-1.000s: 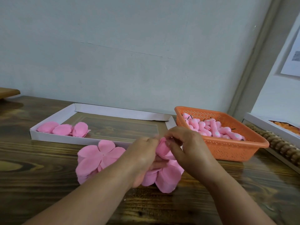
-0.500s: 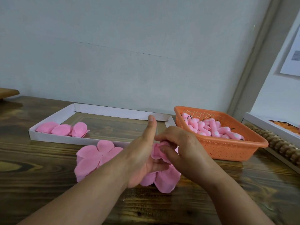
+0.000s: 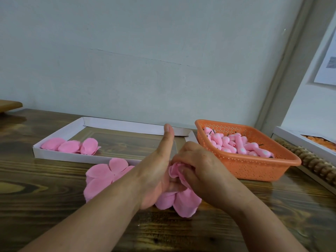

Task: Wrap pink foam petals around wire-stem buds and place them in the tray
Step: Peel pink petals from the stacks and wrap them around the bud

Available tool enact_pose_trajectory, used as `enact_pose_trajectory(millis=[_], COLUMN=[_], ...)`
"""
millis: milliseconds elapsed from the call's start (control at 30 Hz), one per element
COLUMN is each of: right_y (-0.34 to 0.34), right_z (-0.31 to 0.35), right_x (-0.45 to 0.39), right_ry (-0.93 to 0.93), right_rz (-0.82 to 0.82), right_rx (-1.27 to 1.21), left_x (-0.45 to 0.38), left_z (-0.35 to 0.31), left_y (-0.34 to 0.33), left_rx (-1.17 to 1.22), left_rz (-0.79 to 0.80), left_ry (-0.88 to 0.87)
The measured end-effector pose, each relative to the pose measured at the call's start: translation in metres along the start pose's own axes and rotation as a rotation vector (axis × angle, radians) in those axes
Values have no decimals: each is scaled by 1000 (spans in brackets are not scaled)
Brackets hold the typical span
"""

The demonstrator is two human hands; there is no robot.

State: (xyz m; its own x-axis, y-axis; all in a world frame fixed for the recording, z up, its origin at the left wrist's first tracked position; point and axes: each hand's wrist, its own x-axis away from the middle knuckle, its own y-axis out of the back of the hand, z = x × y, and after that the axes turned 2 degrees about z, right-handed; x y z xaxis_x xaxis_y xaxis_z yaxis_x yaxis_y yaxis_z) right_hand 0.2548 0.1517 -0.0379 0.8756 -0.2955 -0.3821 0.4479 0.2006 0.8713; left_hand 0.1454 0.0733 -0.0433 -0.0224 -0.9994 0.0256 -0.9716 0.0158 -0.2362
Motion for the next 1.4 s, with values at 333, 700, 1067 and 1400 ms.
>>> enact_pose_trajectory(millis=[333,700,1067,1400], right_y=[10,7,3,14], right_z=[-25,-29,-28,-33], right_x=[2,3,2,9], right_ry=[-275,-329,-419,-341], right_rz=[-242,-208,-256,-36], right_rx=[-605,-717,-557,-903], left_x=[-8,-9,-6,-5], left_z=[8,13,16,12], left_y=[20,14,10,12], left_rx=[83,138,168,150], left_rz=[-157,-52,0,-4], left_ry=[50,59,65,96])
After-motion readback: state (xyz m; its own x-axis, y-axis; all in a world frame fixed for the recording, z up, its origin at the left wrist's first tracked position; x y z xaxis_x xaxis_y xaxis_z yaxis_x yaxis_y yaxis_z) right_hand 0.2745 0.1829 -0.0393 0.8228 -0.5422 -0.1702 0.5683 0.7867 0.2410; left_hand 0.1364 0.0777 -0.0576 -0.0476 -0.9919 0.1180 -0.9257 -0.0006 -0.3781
